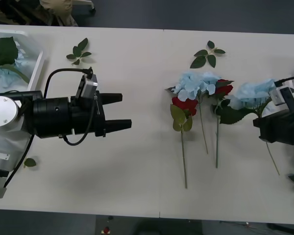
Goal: Put the red flowers into the right box and the blue flowers into the left box
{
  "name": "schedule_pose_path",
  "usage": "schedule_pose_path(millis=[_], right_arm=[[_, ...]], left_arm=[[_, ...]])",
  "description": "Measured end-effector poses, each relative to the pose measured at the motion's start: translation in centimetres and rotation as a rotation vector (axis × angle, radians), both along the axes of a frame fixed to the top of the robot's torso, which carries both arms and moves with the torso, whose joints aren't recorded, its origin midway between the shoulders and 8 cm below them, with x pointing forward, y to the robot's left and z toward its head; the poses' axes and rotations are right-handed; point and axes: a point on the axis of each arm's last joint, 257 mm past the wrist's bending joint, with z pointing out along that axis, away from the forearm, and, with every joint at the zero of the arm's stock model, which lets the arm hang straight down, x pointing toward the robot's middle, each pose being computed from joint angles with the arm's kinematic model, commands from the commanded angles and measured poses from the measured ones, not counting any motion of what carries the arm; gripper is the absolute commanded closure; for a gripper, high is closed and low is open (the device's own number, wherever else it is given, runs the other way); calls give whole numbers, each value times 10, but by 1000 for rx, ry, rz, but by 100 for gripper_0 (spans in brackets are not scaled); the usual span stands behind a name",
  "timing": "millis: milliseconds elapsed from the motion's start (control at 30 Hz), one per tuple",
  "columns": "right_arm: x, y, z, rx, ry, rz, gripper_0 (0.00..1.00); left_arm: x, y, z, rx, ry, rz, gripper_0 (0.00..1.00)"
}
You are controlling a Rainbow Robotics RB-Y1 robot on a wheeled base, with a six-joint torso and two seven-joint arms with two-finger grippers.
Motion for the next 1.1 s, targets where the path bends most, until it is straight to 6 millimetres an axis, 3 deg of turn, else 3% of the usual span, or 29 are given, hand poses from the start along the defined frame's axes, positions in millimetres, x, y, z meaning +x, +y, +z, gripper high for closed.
schedule_pose_path(millis=[300, 600, 733, 933, 1100], right_arm=[[-29, 61, 66, 241, -85, 207, 100], [-47, 86, 110, 393, -242, 331, 100], [-55, 104, 118, 450, -289, 381, 100], [-57, 134, 138, 478, -396, 478, 100], [-52, 169, 153, 533, -466, 542, 100]], left_arm=[[-1, 26, -5, 19, 13, 23, 2], [-9, 35, 7, -116, 101, -6, 2], [-16, 21, -10, -209, 226, -31, 2], [-22, -21, -41, -227, 356, -76, 2], [-12, -53, -34, -247, 365, -107, 2]])
